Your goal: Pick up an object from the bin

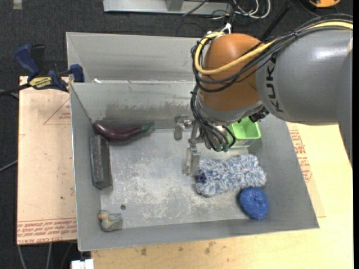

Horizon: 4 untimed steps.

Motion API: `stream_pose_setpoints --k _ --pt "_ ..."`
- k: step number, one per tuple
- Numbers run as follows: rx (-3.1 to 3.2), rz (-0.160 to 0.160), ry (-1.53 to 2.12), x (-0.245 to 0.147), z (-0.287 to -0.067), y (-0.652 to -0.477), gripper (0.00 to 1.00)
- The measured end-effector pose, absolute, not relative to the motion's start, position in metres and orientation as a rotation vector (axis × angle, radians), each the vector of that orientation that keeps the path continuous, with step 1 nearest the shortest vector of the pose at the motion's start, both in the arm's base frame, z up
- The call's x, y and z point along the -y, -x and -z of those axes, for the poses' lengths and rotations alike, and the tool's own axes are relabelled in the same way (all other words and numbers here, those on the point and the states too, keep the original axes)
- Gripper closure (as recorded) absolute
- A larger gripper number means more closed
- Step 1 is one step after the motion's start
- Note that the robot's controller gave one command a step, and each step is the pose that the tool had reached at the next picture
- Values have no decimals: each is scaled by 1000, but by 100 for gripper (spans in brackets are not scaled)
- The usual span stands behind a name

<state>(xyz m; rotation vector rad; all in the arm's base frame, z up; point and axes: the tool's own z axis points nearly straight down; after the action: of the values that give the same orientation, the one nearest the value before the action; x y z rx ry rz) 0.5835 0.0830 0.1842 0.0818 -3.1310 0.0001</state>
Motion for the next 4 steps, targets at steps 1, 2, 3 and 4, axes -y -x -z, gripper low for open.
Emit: stream_pose_setpoints --k 1,2,3,4 --pt "3152 4 65 -69 -194 -578 0" --pt "3146 4 98 -64 -184 -573 0" --pt "3140 -4 -41 -44 -192 -578 0" --pt "3113 6 -468 -31 -176 -564 0"
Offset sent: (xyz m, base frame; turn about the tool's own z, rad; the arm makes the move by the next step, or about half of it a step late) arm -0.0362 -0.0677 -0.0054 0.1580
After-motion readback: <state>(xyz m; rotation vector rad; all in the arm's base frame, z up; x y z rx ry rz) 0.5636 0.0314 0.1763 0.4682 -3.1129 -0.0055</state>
